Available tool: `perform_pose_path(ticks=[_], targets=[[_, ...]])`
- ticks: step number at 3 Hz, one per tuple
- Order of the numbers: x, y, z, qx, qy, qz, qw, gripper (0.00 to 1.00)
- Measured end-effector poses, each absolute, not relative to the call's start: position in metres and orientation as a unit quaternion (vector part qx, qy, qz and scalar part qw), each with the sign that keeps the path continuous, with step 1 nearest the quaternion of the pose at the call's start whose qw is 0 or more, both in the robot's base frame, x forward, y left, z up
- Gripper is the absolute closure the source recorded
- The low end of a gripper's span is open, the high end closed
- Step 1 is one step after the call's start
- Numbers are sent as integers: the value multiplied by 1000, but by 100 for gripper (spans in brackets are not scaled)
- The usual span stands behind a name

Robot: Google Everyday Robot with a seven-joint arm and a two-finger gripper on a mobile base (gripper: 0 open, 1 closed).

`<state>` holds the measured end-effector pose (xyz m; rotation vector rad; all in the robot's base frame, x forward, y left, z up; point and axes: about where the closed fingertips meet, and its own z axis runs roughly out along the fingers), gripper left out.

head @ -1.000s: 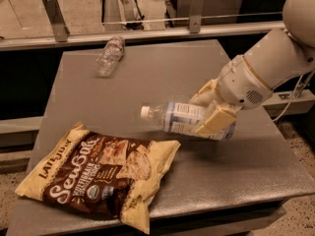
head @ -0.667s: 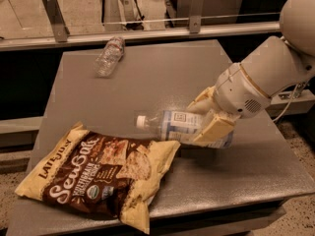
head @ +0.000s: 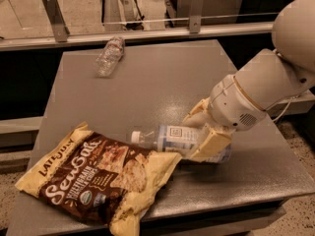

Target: Move blue plastic bottle near brown chip bag

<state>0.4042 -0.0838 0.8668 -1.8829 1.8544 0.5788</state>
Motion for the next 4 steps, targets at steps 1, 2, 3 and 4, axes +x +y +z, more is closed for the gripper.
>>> perform_pose_path(ticks=[1, 2, 3, 4], targets=[[400, -83, 865, -679, 671, 207, 214, 13], [398, -86, 870, -674, 675, 204, 221, 0], [396, -93, 877, -667, 681, 199, 227, 0], [399, -104, 888, -659, 687, 192, 238, 0]])
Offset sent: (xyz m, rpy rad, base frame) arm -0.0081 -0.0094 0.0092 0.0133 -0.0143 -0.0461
